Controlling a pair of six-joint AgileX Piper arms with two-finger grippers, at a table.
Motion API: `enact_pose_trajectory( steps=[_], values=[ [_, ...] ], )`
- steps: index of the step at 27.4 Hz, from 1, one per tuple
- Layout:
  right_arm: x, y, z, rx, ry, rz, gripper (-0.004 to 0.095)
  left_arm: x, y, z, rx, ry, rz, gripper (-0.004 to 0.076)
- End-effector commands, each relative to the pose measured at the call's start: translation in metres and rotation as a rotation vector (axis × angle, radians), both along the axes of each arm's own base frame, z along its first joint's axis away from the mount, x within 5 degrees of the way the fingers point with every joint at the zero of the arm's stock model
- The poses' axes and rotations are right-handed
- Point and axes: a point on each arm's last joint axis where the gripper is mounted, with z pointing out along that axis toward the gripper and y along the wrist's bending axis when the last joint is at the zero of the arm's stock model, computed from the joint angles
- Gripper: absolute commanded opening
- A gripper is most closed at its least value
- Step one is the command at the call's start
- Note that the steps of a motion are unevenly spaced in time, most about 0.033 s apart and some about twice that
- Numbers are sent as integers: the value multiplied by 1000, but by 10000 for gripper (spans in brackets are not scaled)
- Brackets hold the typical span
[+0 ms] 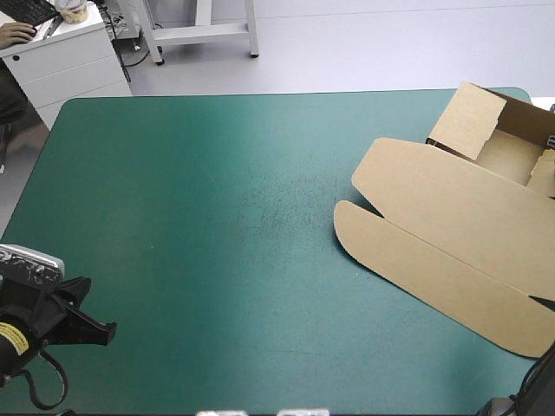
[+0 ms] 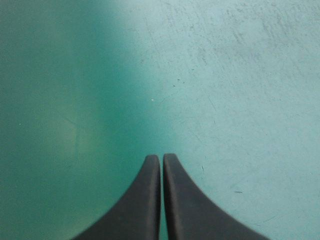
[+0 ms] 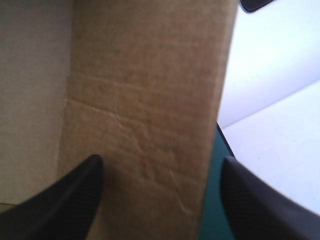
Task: Fold the box
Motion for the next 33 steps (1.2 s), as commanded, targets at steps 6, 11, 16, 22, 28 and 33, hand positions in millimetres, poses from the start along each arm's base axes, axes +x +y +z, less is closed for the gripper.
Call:
enact_pose_trajectory(
  steps=[6,11,16,22,28,33],
  values=[
    [-19,13,92,-44,-204,34,862,3,0,10,-16,-66,11,0],
    [-54,48,161,-39,-397,132,746,3,-1,10,-27,-68,5,0],
    [-86,84,191,-46,-451,178,229,3,-1,10,-27,-68,5,0],
    [-130,145,185,-8,-394,317,-19,3,-1,11,-28,-70,5,0],
    [-174,206,150,42,-356,502,-20,3,-1,11,-36,-71,5,0],
    [-214,242,126,31,-451,671,-20,3,-2,11,-50,-70,0,0]
  ],
)
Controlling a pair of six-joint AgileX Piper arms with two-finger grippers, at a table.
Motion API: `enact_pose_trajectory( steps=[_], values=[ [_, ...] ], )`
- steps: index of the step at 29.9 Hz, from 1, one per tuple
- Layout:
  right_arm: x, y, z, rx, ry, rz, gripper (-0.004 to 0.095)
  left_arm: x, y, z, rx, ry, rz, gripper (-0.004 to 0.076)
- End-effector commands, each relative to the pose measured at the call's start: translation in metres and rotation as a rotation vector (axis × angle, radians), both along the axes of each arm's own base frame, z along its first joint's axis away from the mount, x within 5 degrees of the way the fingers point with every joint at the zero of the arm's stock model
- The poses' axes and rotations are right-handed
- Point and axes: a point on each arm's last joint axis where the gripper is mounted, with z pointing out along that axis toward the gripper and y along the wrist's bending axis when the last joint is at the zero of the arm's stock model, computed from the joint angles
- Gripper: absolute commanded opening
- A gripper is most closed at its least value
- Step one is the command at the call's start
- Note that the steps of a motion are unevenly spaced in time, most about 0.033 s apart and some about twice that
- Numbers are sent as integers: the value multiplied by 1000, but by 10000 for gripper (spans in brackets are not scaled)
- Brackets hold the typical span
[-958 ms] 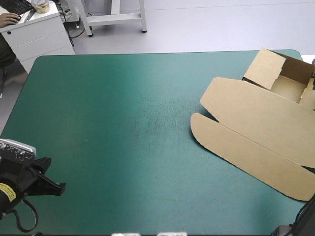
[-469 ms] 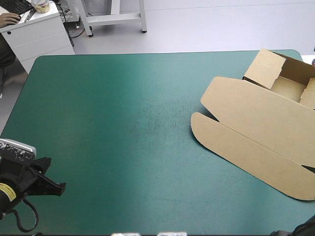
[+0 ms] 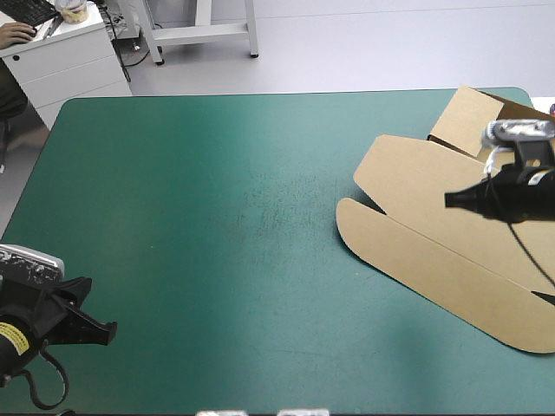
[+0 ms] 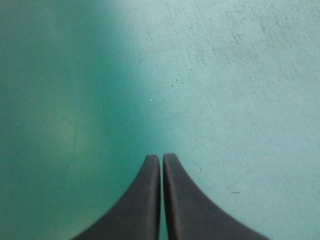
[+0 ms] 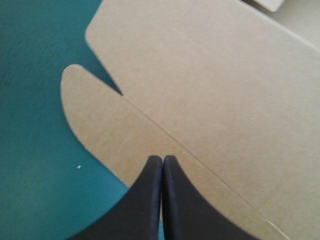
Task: Fold the box
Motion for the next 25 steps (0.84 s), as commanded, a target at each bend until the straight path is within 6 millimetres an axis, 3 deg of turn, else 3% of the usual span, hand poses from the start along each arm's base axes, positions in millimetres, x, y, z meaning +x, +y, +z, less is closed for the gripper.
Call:
enact_pose_trajectory(
  steps=[1,7,17,25],
  values=[
    [-30,20,2,-1,-196,75,-20,3,-2,11,-40,-74,-3,0],
    [-63,29,-37,-2,-181,120,-20,-3,-4,-4,-94,-73,-32,0],
    [-113,27,-79,-13,-204,127,-20,-40,10,-44,-197,-254,-74,-3],
    [-150,24,-99,5,-443,66,-20,-64,21,-58,-247,-369,-80,-10]
  ],
)
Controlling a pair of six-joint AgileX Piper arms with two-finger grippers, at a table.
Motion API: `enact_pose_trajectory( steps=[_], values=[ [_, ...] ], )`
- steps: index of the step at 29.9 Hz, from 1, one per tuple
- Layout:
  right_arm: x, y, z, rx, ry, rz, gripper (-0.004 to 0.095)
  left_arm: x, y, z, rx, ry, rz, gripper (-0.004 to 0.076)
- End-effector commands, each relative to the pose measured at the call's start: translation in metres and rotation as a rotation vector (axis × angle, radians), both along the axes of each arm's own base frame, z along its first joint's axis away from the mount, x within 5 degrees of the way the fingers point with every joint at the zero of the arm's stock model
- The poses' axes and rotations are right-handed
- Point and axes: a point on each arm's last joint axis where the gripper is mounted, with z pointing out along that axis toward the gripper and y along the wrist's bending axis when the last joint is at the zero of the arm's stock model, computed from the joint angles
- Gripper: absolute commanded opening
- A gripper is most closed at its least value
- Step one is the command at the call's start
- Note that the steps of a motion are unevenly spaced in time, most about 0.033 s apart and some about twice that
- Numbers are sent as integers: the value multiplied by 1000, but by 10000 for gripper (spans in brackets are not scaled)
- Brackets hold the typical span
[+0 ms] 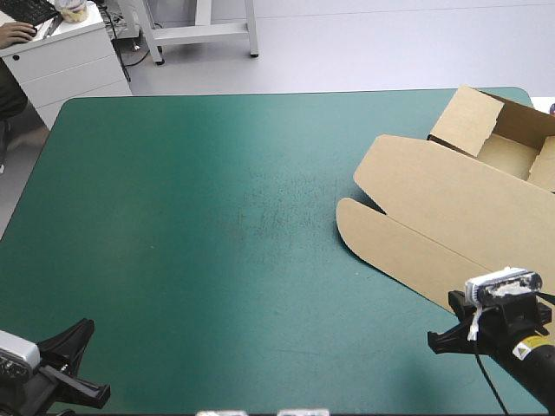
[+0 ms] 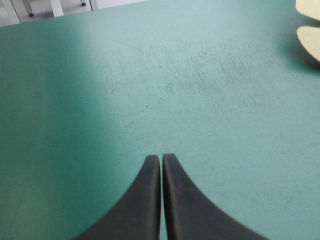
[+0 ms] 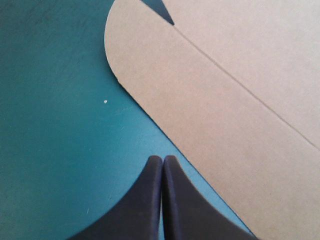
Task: Fold the box
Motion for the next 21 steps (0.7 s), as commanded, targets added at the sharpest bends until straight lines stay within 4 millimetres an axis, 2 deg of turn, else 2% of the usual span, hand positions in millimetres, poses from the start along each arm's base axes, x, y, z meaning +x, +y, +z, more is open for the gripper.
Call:
enact_pose_trajectory(
  steps=[1,9,21],
  values=[
    [-11,-1,4,37,-180,-33,-20,-5,2,10,-54,-124,-6,-10],
    [-40,-2,-15,49,-281,-35,-20,-7,3,-2,-60,-133,-6,-10],
    [-63,-4,-13,71,-427,-49,-20,-6,2,-6,-57,-117,-6,-10]
  ],
)
